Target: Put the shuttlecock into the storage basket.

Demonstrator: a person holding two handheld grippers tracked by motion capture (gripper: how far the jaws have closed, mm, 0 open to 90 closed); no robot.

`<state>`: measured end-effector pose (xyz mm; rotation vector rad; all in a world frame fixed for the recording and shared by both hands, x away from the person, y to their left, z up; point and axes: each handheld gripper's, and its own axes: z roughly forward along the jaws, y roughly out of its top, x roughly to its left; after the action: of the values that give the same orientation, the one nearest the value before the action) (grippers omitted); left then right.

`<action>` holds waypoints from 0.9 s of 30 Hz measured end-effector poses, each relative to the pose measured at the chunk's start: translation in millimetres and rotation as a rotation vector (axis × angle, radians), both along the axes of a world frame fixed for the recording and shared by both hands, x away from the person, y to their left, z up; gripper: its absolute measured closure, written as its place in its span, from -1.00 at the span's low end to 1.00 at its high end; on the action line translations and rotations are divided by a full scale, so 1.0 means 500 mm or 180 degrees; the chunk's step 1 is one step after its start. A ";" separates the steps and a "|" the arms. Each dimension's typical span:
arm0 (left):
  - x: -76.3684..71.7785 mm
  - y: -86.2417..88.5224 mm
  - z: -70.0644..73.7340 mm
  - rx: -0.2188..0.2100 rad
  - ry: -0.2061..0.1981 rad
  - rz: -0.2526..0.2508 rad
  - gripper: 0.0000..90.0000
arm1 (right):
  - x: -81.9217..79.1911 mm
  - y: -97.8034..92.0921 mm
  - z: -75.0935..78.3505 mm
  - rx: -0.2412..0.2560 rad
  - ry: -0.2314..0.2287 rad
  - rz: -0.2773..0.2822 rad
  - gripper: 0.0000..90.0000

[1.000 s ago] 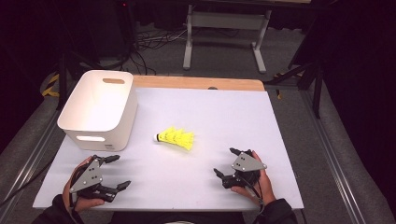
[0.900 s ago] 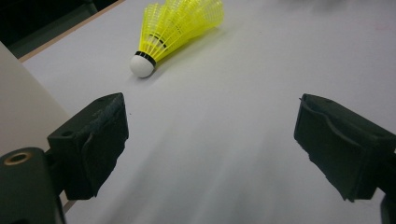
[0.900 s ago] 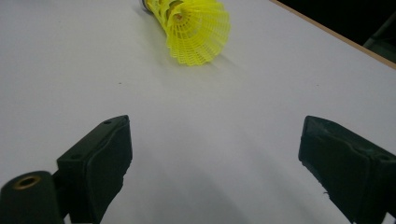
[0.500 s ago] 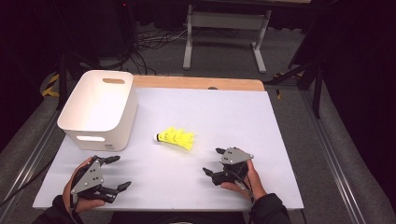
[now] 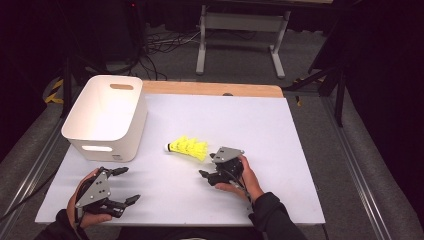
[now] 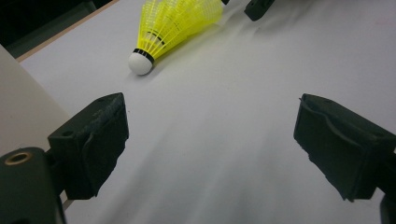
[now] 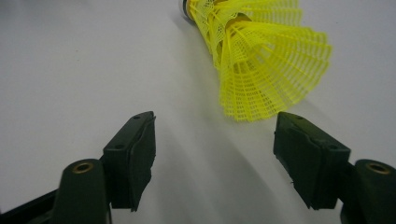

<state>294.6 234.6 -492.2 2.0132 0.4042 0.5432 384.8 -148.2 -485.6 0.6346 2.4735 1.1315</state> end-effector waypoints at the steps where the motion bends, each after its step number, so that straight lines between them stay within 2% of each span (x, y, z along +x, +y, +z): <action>1: 0.000 0.000 0.000 -0.0006 0.0001 -0.0002 -0.76 | 0.004 0.007 -0.001 -0.0017 -0.0005 -0.0004 -0.30; 8: 0.000 0.000 0.000 -0.0012 0.0005 -0.0005 -0.76 | 0.027 0.042 -0.002 -0.0047 0.0005 0.0028 -0.21; 9: -0.001 -0.001 -0.001 -0.0007 0.0010 -0.0006 -0.76 | 0.033 0.051 0.004 -0.0006 0.0005 0.0046 -0.14; 13: -0.001 -0.002 -0.001 -0.0008 0.0013 -0.0010 -0.76 | 0.046 0.069 0.014 0.0062 0.0014 0.0037 -0.08; 18: -0.001 -0.002 -0.001 -0.0012 0.0009 -0.0016 -0.76 | 0.054 0.089 0.011 -0.0040 0.0048 0.0032 -0.10; 25: -0.003 -0.008 -0.003 0.0031 0.0017 -0.0062 -0.76 | 0.071 0.109 0.008 0.0032 0.0118 -0.0062 -0.06; 27: -0.003 -0.008 -0.003 0.0031 0.0025 -0.0065 -0.76 | 0.075 0.112 0.005 0.0005 0.0115 -0.0106 -0.01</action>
<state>293.0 230.5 -493.8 2.0272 0.3862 0.5257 422.5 -92.1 -483.1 0.7001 2.4827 1.1192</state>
